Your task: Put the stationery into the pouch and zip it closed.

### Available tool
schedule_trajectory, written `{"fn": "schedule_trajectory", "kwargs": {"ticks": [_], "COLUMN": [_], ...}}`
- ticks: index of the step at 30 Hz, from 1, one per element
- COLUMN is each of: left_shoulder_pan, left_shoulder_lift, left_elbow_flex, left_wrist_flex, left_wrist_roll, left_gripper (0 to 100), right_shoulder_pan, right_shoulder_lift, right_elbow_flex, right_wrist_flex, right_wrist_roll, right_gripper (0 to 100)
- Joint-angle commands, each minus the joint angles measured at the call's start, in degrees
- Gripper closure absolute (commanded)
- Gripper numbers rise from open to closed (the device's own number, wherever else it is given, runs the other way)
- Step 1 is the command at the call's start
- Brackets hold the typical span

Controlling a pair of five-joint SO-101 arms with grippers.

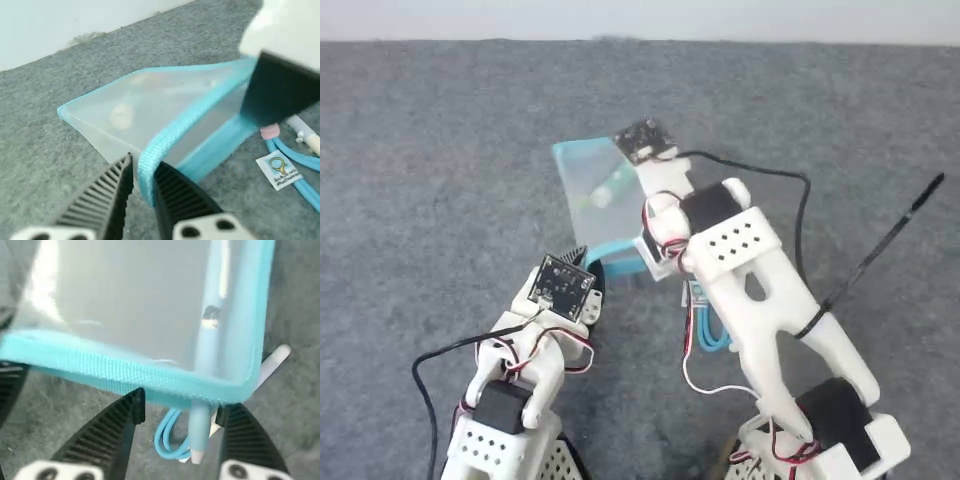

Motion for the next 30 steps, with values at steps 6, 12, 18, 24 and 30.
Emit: {"fn": "schedule_trajectory", "kwargs": {"ticks": [6, 12, 18, 24, 30], "left_shoulder_pan": [0.5, 0.5, 0.5, 0.5, 0.2], "left_shoulder_lift": [0.3, 0.3, 0.3, 0.3, 0.1], "left_elbow_flex": [-0.3, -0.3, -0.3, -0.3, -0.3], "left_wrist_flex": [-1.6, -1.6, -1.6, -1.5, -1.8], "left_wrist_roll": [0.3, 0.3, 0.2, 0.2, 0.4], "left_gripper": [99, 99, 99, 99, 99], "right_shoulder_pan": [-2.3, -5.9, -9.7, -1.8, 8.8], "right_shoulder_lift": [-0.8, -0.8, -1.0, -5.4, -7.3], "right_elbow_flex": [-10.1, -9.9, -10.3, -8.1, 0.6], "right_wrist_flex": [3.0, 3.0, 3.4, 3.4, 3.5], "right_wrist_roll": [1.1, 1.5, 3.1, 3.9, 3.6], "right_gripper": [77.8, 77.5, 77.5, 77.7, 77.8]}}
